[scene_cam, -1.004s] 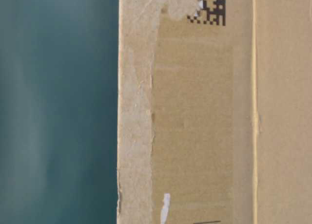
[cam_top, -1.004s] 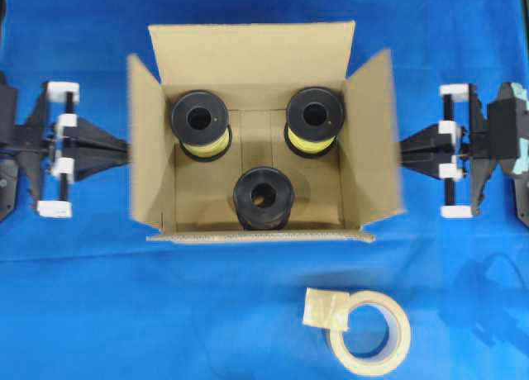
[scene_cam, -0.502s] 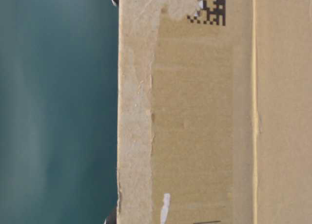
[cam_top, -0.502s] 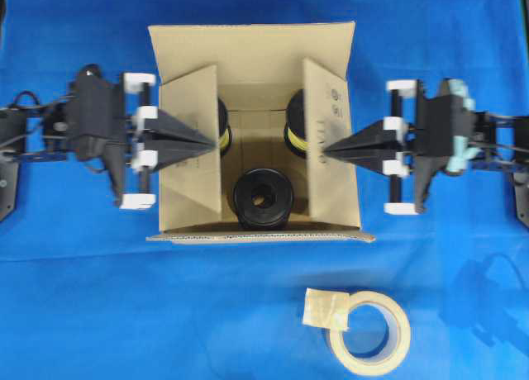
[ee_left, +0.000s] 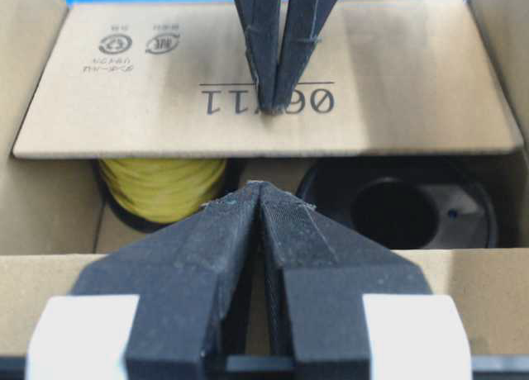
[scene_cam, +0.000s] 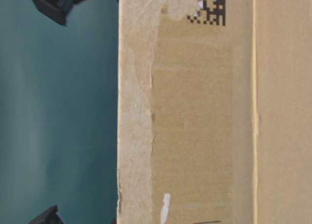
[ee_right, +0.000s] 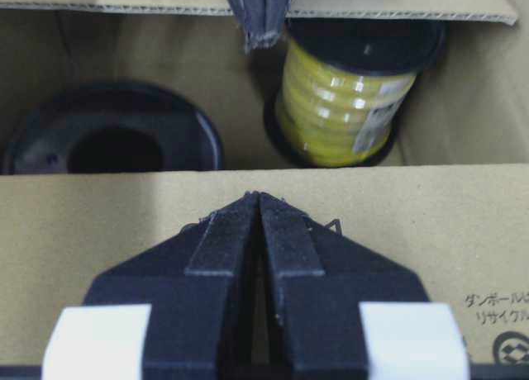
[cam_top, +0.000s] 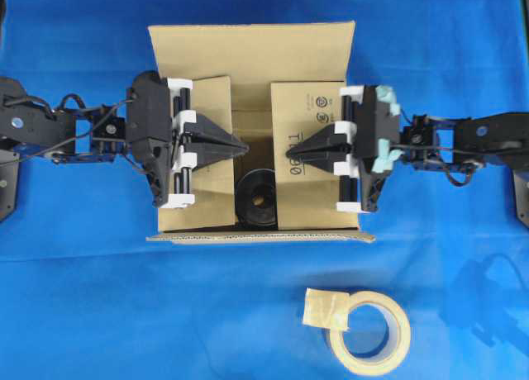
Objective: Close the cardboard box.
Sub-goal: 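Push the left and right side flaps inward with both grippers, then press the left gripper down on the folded left flap, holding it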
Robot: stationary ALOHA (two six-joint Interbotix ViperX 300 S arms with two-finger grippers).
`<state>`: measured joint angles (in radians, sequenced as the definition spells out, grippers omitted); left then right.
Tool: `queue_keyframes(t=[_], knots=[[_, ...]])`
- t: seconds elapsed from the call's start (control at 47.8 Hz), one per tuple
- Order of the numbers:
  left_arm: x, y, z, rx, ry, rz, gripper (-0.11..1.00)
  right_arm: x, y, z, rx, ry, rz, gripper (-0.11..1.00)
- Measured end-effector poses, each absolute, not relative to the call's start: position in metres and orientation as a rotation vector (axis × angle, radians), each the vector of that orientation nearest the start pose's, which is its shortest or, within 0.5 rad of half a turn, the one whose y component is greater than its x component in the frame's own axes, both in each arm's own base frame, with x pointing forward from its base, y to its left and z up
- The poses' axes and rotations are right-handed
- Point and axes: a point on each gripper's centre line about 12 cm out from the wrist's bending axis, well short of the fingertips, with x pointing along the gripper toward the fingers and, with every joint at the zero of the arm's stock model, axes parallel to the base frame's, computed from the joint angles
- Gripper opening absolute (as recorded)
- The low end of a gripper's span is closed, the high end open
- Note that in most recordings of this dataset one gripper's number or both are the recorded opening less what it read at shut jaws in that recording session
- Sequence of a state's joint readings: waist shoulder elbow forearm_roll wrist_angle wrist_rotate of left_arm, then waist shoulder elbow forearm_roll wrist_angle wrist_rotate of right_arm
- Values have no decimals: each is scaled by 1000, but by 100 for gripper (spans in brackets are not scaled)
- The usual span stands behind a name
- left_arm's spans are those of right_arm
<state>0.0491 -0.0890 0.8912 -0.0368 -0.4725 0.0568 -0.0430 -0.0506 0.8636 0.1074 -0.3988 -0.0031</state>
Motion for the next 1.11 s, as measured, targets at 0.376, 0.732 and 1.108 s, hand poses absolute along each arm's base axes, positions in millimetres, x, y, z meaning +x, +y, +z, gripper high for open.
queue_keyframes(t=[0.376,0.732,1.108], knots=[[357,22,153,-2,378,73,0,360,-21,159,105,412,-111,0],[378,54,167,15,271,151,0,360,-22,159,106,410,-112,0],[403,91,164,66,251,228,0,360,-19,158,108,413,-108,0]])
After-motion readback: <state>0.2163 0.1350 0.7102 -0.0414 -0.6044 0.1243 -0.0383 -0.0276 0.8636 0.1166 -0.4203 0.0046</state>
